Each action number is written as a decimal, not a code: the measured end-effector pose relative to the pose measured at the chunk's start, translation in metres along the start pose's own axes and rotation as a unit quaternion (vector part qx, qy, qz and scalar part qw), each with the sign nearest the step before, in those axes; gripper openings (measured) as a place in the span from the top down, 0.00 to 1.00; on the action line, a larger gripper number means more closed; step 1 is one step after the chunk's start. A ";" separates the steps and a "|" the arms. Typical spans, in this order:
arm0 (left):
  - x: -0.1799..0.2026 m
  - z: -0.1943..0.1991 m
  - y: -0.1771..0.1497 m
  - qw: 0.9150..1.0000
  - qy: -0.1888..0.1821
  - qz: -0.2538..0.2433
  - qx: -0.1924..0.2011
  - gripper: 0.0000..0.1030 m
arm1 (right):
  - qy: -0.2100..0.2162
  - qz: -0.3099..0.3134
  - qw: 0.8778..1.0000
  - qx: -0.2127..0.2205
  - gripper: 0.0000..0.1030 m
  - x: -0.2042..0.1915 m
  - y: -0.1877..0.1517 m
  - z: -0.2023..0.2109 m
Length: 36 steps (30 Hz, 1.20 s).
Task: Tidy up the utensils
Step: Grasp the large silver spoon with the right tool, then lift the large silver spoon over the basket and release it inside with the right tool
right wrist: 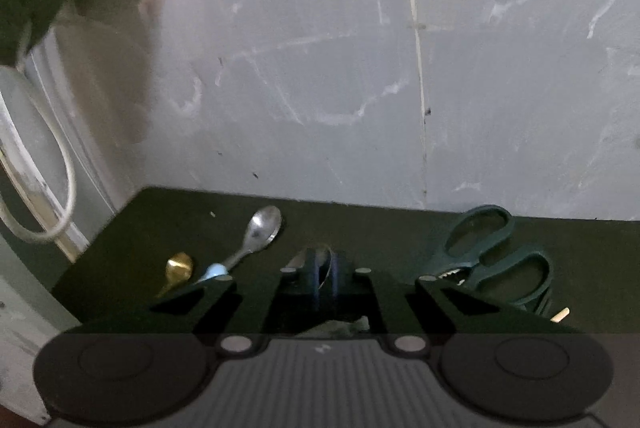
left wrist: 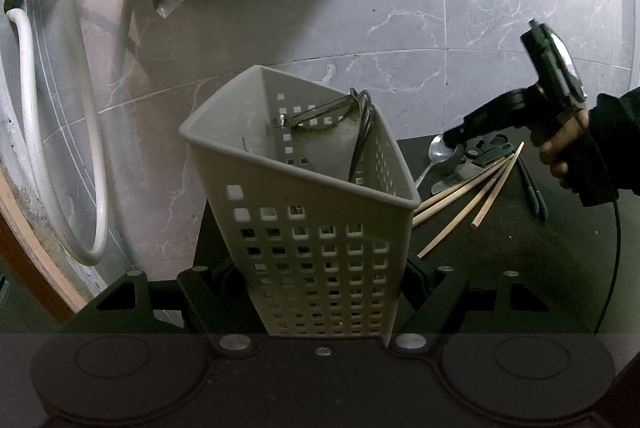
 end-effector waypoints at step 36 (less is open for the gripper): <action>0.001 -0.001 0.000 1.000 0.001 0.001 0.000 0.25 | 0.091 0.098 0.948 0.287 1.00 -0.133 0.096 0.231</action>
Point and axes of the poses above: each gripper's, at about its wrist camera, not at the fingertips, and z roughly against the way its jaws point, x to its right, y to its top, the point moved 6 cm from there along -z, roughly the way its jaws point, and after that the axes turned 6 degrees about -y, right-handed, at the moved point
